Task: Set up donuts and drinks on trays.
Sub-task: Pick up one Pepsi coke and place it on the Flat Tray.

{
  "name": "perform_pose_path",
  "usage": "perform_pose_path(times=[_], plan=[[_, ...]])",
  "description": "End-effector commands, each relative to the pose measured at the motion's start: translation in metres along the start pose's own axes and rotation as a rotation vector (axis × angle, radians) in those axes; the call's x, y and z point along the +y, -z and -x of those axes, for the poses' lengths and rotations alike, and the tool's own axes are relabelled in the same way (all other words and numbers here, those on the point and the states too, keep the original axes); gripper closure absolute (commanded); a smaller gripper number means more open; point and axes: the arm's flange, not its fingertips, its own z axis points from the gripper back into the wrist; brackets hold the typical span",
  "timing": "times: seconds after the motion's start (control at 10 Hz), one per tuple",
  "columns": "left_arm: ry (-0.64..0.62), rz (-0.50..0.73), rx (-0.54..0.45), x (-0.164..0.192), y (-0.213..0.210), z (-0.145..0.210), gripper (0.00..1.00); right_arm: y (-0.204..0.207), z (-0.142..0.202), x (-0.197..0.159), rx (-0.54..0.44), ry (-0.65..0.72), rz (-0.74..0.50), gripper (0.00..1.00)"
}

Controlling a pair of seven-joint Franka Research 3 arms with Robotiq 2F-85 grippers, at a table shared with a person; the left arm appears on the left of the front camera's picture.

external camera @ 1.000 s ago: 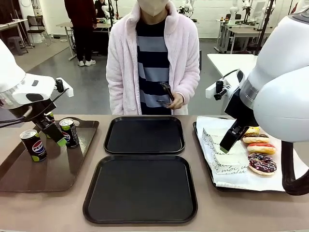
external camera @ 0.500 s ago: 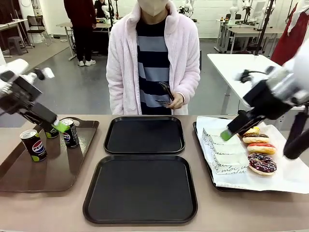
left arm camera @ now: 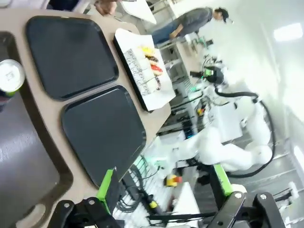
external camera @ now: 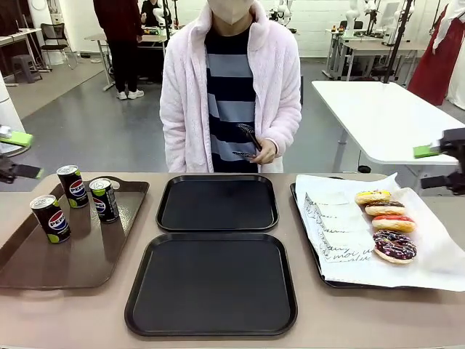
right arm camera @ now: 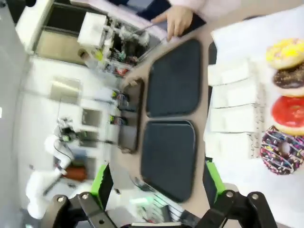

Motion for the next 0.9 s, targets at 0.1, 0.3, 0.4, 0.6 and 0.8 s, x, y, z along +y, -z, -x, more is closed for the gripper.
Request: perform_pose_path(times=[0.1, 0.3, 0.4, 0.6, 0.8], plan=[[-0.097, -0.006, -0.005, 0.016, -0.044, -0.003, 0.00, -0.036, 0.014, -0.036, 0.036, 0.089, -0.133, 0.00], [-0.143, 0.005, -0.037, 0.031, -0.067, 0.002, 0.00, -0.062, 0.012, -0.060, 0.095, 0.110, -0.144, 0.00], [-0.168, 0.000, -0.013, 0.039, -0.077, 0.005, 0.00, -0.075, 0.014, -0.069, 0.096, 0.118, -0.153, 0.00], [-0.220, -0.036, 0.017, 0.049, -0.090, 0.007, 0.00, -0.088, 0.018, -0.079, 0.074, 0.135, -0.143, 0.00], [-0.264, -0.074, 0.034, 0.054, -0.096, 0.009, 0.00, -0.087, 0.019, -0.084, 0.062, 0.151, -0.095, 0.00]])
